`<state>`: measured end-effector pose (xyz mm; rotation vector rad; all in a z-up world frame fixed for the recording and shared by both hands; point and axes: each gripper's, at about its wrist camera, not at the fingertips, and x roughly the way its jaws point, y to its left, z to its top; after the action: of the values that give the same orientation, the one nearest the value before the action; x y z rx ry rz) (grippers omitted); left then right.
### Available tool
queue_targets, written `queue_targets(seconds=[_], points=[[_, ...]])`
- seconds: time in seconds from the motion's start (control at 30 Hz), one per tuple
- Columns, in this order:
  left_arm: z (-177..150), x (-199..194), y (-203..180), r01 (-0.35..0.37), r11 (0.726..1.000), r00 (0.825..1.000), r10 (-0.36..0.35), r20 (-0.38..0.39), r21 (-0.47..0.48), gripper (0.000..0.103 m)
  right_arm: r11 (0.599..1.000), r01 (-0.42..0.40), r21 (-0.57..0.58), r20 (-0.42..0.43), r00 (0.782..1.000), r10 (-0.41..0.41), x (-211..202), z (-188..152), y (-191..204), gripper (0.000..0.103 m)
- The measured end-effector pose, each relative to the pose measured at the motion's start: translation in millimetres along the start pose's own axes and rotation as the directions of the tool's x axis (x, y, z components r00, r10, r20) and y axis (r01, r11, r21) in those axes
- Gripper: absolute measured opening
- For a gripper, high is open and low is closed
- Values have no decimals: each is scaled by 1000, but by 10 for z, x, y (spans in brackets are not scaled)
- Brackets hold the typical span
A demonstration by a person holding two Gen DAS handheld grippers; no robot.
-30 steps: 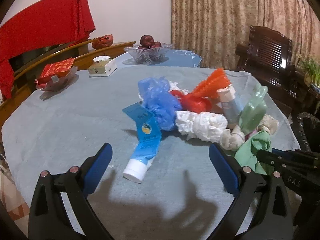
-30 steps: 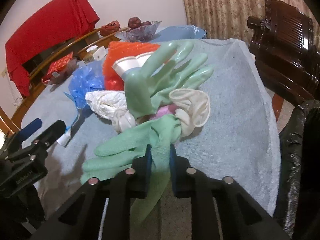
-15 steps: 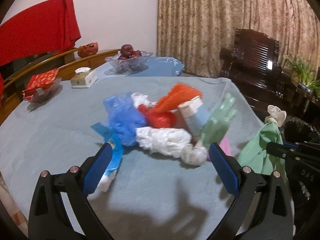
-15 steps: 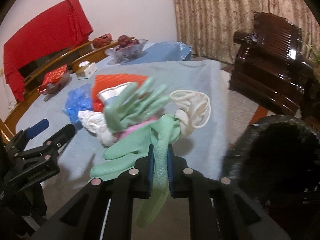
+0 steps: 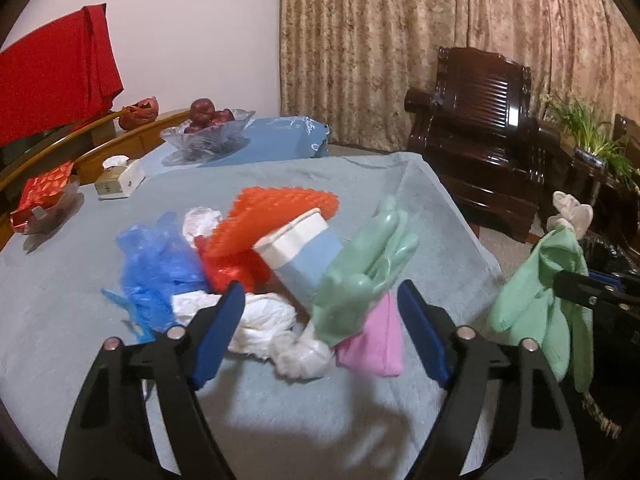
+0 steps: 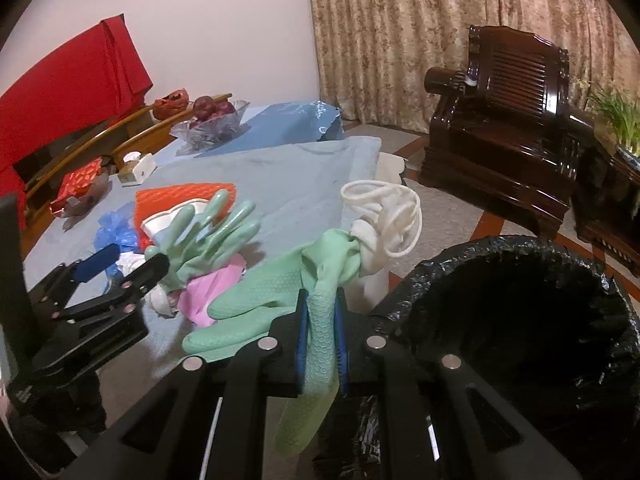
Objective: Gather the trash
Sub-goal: 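Grasp the green gloves with the right tool while the left tool grasps another green glove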
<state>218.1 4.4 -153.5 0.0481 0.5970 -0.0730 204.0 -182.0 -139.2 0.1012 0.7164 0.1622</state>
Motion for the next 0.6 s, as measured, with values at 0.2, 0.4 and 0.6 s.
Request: queue_targets(seconds=[0.2,0.4,0.6], points=[[18,147,-73,16,1000,1000,-16,-20,9,39,1000,8,7,-1,1000,-8,29,-5,-54,12],[-4,159,-39,52,998,998,-53,-31,-25,17,1000,11,10,-3,1000,-11,29,-15,-55,12],[28,12,20,53,996,998,-55,-17,-68,12,1000,4,12,14,1000,-4,-46,7,-48,12]])
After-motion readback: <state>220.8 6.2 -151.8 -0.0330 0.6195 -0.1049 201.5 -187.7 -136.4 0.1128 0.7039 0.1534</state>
